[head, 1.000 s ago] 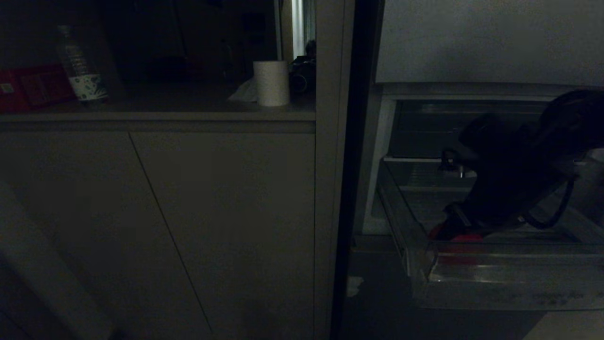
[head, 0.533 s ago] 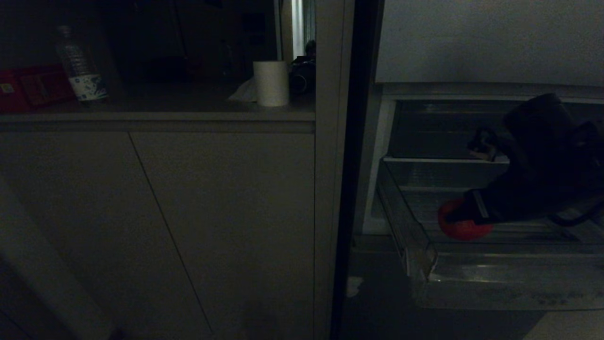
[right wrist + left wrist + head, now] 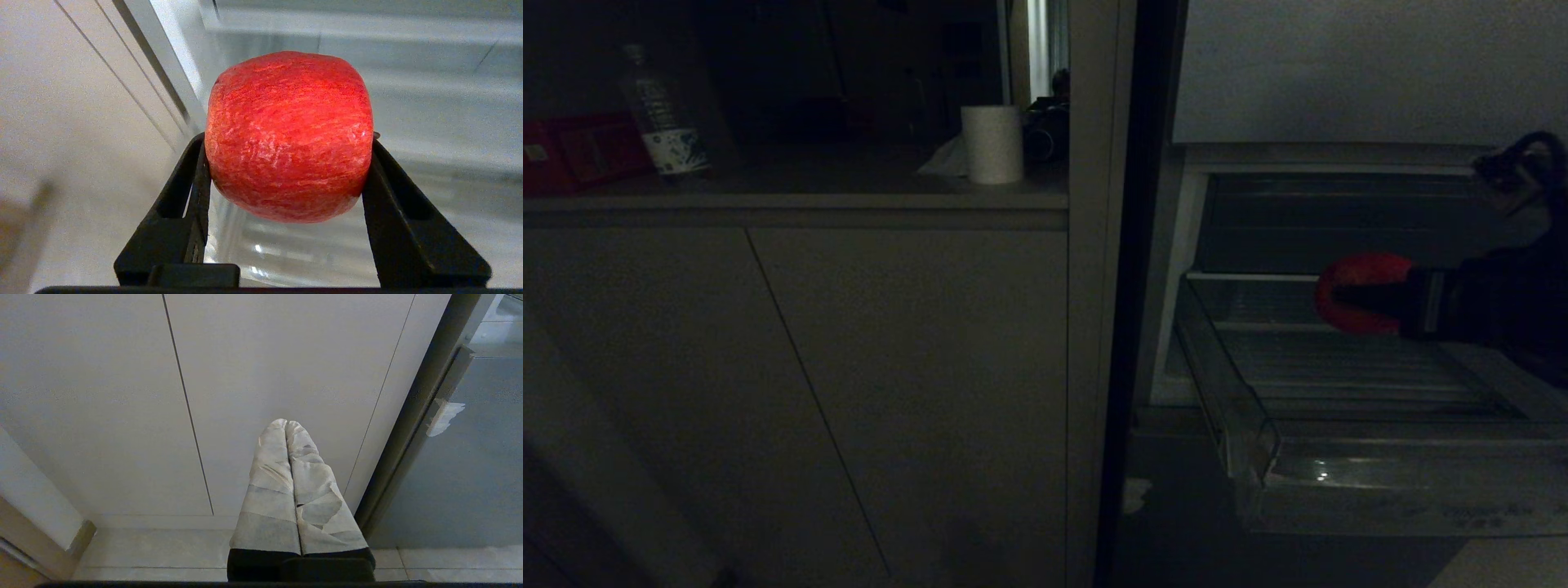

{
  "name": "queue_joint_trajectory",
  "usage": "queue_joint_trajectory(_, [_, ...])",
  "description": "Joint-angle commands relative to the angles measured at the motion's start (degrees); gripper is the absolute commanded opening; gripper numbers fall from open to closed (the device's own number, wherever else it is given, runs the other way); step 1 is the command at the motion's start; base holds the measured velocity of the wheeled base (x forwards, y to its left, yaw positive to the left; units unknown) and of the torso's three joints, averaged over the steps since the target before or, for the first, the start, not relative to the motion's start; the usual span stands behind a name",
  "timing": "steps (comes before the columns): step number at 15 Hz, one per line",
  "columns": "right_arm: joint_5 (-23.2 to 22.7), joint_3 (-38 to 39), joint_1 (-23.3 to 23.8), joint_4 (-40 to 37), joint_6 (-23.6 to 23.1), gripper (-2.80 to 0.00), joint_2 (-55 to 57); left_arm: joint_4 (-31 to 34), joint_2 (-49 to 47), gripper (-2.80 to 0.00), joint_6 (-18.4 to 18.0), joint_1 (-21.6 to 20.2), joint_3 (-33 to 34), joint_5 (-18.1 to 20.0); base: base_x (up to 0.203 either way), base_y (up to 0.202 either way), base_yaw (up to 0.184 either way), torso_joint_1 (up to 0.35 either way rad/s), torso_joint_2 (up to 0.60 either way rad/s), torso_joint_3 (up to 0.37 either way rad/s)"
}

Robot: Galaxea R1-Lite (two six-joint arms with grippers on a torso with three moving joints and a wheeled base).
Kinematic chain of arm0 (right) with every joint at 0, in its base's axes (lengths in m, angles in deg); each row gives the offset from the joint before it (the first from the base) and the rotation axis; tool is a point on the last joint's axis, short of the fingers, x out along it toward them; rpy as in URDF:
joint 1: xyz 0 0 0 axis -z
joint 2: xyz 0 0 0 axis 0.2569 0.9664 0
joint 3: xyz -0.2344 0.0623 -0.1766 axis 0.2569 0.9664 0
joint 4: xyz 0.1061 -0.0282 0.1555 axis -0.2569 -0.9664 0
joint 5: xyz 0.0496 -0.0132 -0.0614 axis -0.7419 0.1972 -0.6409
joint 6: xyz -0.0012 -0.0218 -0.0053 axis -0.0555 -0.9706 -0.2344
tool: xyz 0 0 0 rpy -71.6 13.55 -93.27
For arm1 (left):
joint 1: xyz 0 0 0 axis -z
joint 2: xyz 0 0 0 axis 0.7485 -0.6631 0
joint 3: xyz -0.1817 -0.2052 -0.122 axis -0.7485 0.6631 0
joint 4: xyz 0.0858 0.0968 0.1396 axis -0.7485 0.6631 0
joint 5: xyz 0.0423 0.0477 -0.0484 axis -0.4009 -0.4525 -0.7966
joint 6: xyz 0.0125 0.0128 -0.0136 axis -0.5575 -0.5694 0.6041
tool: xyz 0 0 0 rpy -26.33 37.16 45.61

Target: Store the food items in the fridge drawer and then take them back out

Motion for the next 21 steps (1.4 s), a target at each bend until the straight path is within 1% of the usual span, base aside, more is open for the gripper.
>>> queue_joint_trajectory(1, [0.17,2.80,-0.08,1.34,-0.02,-2.80,-11.34,0.02,-0.08,-2.80,0.02,0.00,-0.01,-0.02,0.000,0.000,0.000,0.000,0.00,0.000])
queue_joint_trajectory(3, [0.31,6.29,-0.10,1.61,-0.38,-2.80,-20.86,0.02,-0.08,-2.80,0.02,0.00,-0.01,-0.02,0.000,0.000,0.000,0.000,0.00,0.000])
queue_joint_trajectory(5, [0.43,10.58,-0.07,0.60,-1.45,-2.80,-33.64,0.02,-0.08,-2.80,0.02,0.00,-0.01,-0.02,0.000,0.000,0.000,0.000,0.00,0.000])
queue_joint_trajectory(6, [0.71,12.18,-0.04,-1.19,-2.08,-2.80,-39.91,0.02,-0.08,-2.80,0.02,0.00,-0.01,-0.02,0.000,0.000,0.000,0.000,0.00,0.000])
queue_joint_trajectory(8, [2.06,13.73,0.10,-7.59,-4.20,-2.80,-51.14,0.02,-0.08,-2.80,0.02,0.00,-0.01,-0.02,0.000,0.000,0.000,0.000,0.00,0.000])
queue_joint_trajectory(9, [2.78,14.62,1.23,-10.99,-5.63,-2.80,-55.53,0.02,-0.08,-2.80,0.02,0.00,-0.01,-0.02,0.000,0.000,0.000,0.000,0.00,0.000])
queue_joint_trajectory(11, [3.38,18.65,8.14,-14.72,-9.20,-2.80,-59.42,0.02,-0.08,-2.80,0.02,0.00,-0.01,-0.02,0.000,0.000,0.000,0.000,0.00,0.000])
queue_joint_trajectory(12, [3.42,21.09,11.90,-15.45,-11.82,-2.80,-60.75,0.02,-0.08,-2.80,0.02,0.00,-0.01,-0.02,0.000,0.000,0.000,0.000,0.00,0.000])
queue_joint_trajectory(13, [2.97,24.21,14.68,-15.81,-14.06,-2.80,-62.56,0.02,-0.05,-2.80,0.02,0.00,-0.01,-0.02,0.000,0.000,0.000,0.000,0.00,0.000])
queue_joint_trajectory(14, [2.36,26.15,15.40,-15.97,-15.17,-2.80,-63.52,0.11,-0.08,-2.80,0.02,0.00,-0.01,-0.02,0.000,0.000,0.000,0.000,0.00,0.000])
queue_joint_trajectory(18, [1.07,36.13,15.28,-15.95,-15.43,-2.80,-65.86,0.02,-0.08,-2.80,0.02,0.00,-0.01,-0.02,0.000,0.000,0.000,0.000,0.00,0.000])
queue_joint_trajectory(21, [-1.20,45.10,14.50,-15.96,-16.48,-2.80,-73.57,0.11,0.01,-2.80,0.02,0.00,-0.01,-0.02,0.000,0.000,0.000,0.000,0.00,0.000])
